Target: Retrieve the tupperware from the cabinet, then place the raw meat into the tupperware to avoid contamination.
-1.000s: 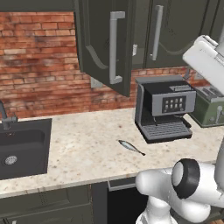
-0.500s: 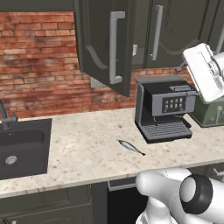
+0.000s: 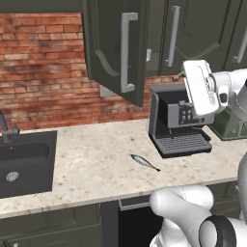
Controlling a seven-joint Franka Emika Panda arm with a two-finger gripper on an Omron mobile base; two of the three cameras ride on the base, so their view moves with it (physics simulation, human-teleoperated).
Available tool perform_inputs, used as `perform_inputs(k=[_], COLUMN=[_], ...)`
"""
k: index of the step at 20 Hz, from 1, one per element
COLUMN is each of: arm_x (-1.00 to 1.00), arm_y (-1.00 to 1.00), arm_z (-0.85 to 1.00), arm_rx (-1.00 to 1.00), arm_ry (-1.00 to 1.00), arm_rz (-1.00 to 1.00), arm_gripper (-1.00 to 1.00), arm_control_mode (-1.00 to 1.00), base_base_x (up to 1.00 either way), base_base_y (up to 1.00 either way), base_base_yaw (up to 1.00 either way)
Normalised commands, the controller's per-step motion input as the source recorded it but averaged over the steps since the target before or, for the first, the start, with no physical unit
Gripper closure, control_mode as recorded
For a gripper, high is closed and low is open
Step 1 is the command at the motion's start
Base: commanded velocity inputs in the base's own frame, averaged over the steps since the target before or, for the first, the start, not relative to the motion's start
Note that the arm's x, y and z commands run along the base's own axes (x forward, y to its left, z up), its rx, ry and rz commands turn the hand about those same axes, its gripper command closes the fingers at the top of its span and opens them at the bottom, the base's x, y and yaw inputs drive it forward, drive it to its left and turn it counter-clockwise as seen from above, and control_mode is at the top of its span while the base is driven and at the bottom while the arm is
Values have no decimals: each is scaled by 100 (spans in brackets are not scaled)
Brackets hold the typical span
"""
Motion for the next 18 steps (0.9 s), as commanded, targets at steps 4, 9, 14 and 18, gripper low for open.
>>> perform_inputs(k=[4,9,14,18], arm_x=[35,42,31,28], arm_y=[21,21,20,17], arm_z=[7,10,13,1], arm_rx=[-4,-1,-3,-2], arm_ry=[14,16,16,5], arm_rz=[21,25,26,15], arm_gripper=[-100,-100,-100,-100], arm_control_mode=[-100,-100,-100,-100], base_base_x=[0,0,0,0], base_base_y=[0,0,0,0], base_base_yaw=[0,0,0,0])
